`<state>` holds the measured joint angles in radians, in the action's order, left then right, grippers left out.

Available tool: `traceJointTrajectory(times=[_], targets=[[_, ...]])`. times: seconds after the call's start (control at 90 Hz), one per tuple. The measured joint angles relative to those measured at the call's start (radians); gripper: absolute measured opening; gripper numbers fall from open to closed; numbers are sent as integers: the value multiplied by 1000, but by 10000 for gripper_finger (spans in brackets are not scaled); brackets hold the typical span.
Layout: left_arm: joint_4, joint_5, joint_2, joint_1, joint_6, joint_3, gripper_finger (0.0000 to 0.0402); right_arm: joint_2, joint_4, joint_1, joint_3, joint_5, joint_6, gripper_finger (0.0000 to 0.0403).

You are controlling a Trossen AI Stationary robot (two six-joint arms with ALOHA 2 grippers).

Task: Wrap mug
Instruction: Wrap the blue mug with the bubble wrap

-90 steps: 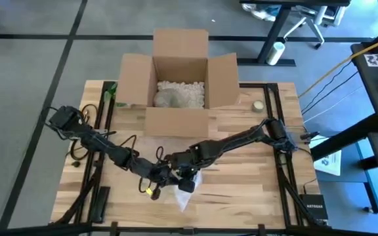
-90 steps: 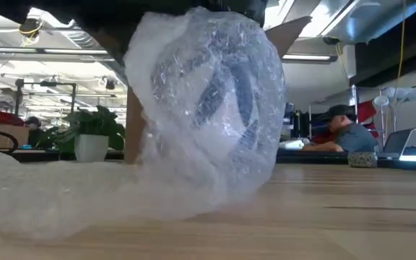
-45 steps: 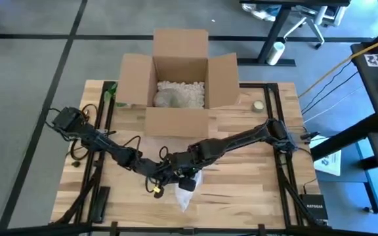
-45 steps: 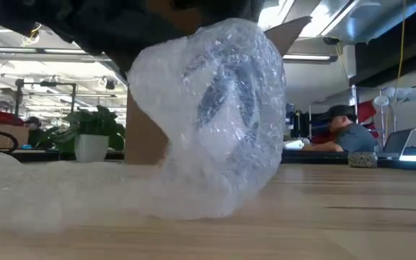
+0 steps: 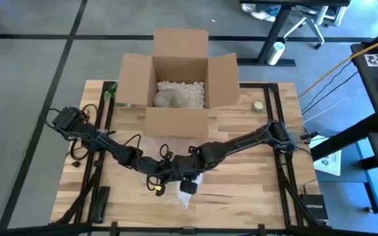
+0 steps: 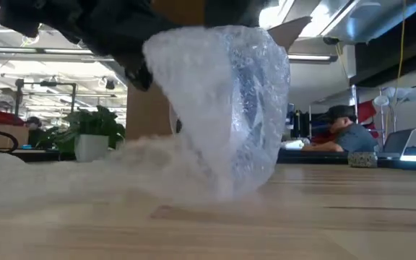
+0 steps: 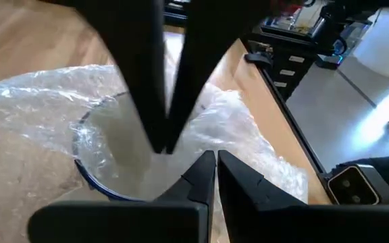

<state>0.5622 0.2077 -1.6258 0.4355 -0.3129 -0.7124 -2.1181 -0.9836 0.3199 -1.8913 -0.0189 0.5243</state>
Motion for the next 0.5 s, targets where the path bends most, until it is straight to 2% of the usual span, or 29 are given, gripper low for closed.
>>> traceJointTrajectory(times=[0.289,0.5], targets=[[-12,0,55,31,20,0,0,1,115,-7,136,-15,2,0],[-111,-1,58,64,-55,1,0,1,127,-22,182,-23,27,0]])
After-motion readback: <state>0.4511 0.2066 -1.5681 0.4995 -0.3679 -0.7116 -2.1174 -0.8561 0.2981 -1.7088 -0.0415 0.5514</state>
